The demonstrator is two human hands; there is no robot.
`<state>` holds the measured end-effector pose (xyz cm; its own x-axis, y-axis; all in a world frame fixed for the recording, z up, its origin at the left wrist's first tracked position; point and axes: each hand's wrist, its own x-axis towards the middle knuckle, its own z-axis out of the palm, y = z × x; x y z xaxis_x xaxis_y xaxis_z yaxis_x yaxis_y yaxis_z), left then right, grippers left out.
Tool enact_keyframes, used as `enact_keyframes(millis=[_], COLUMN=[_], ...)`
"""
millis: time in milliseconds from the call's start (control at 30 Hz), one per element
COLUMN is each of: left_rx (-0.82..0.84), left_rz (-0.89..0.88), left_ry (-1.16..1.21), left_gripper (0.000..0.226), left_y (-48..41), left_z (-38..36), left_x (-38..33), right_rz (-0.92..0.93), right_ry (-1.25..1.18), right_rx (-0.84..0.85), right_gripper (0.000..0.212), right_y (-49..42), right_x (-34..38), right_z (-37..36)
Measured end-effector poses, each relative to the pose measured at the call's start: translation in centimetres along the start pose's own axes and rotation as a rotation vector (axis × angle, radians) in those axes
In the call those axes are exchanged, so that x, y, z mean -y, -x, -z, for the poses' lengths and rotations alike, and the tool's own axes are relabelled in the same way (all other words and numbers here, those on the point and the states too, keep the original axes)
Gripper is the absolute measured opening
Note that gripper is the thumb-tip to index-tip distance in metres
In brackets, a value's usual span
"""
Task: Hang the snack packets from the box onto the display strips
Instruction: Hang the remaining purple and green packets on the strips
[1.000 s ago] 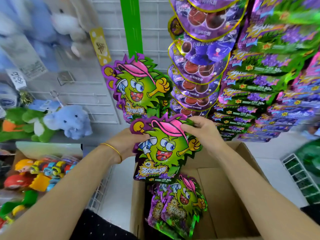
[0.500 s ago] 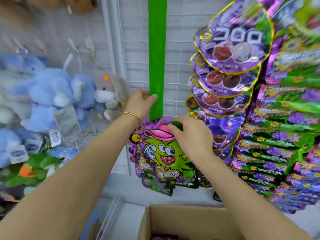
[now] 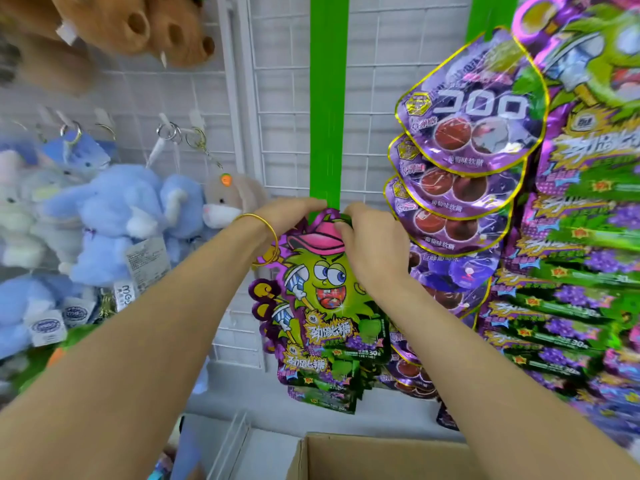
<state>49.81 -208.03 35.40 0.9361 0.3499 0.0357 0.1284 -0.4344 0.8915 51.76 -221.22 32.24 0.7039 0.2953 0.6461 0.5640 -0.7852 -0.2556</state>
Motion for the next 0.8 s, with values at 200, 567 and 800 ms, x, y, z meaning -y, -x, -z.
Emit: enact_keyframes(millis=[200,567,800], left_rx=[-0.002,-0.028,-0.029], left_rz=[0.044,0.023,0.006], left_ry=[0.043,0.021,0.009], left_gripper=[0.031,0.045,0.034], left_y=[0.4,0.3,0.4], left_z=[-0.6,-0.3,-0.5], left_x=[-0.2,0.6,-0.4], right_rz=[-0.018,0.026,0.056], right_ry=[-0.052,-0.046,0.040], right_rx=[0.054,0.001,-0.034], right_gripper=[0.025,0.025,0.020], right_y=[0.6,1.5,0.0], right_x=[-0.3,0.2,0.8], right_z=[-0.8,-0.9,0.2])
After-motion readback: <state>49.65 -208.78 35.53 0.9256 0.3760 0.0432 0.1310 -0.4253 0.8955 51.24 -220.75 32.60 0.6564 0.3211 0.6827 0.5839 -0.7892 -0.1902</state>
